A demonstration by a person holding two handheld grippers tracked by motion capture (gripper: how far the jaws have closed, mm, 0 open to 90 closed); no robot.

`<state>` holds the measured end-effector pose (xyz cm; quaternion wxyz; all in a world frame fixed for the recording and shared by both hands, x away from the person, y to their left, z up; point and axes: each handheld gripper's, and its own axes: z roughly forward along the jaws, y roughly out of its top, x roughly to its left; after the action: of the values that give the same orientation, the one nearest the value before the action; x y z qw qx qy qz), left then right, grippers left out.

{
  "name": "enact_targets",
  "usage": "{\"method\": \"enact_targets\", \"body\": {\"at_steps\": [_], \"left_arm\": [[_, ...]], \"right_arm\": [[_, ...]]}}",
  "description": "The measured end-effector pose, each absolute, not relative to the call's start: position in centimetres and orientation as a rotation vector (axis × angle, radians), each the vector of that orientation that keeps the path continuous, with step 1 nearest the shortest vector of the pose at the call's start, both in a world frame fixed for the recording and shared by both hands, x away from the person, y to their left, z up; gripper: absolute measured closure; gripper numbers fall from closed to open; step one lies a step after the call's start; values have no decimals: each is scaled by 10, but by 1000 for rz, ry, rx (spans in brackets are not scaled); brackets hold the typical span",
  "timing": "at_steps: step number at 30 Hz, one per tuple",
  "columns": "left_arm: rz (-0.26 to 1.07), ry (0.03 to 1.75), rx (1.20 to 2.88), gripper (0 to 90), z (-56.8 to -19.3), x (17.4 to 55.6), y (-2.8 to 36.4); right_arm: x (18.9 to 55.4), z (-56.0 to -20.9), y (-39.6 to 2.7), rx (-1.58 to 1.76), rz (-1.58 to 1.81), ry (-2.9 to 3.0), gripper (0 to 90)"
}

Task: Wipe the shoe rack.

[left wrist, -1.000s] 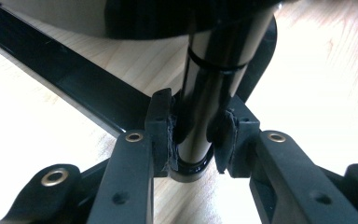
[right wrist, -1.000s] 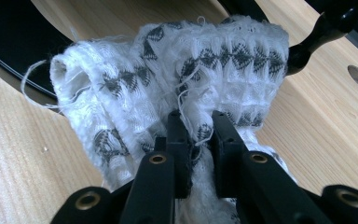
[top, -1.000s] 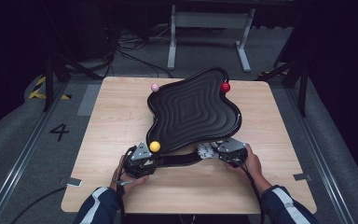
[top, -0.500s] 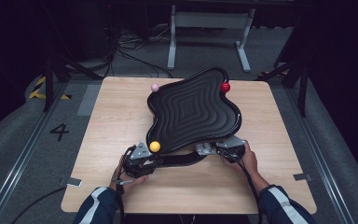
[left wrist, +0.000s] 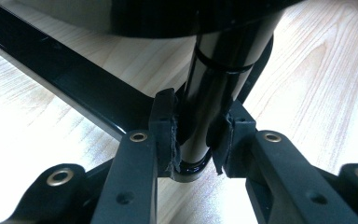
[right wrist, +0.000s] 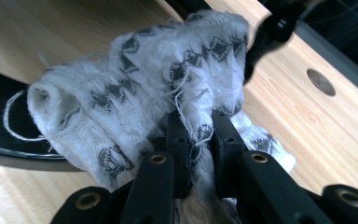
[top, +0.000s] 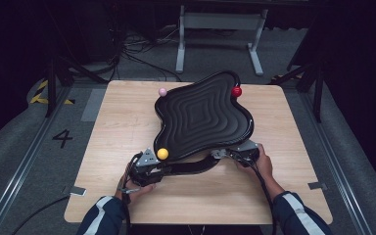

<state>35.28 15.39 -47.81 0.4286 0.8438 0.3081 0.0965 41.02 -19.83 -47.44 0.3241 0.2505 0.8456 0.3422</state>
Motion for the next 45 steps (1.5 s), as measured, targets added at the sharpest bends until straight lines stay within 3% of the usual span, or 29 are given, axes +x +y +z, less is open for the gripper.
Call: {"method": "enact_targets", "body": {"at_steps": [11,20,36,45], "left_arm": [[310,759,2123,724,-478,349,150],[322,750,2125,721,-478,349,150],[326,738,2132,722,-478,349,149],[306,754,2118,723,-479,349,149]], "right_arm": [[389,-469,-188,554,939,2305,806],[371,-474,-151,420,978,2345,805],[406,-475,-199,682,925,2220,812],[391,-471,-181,557,946,2282,811]]}}
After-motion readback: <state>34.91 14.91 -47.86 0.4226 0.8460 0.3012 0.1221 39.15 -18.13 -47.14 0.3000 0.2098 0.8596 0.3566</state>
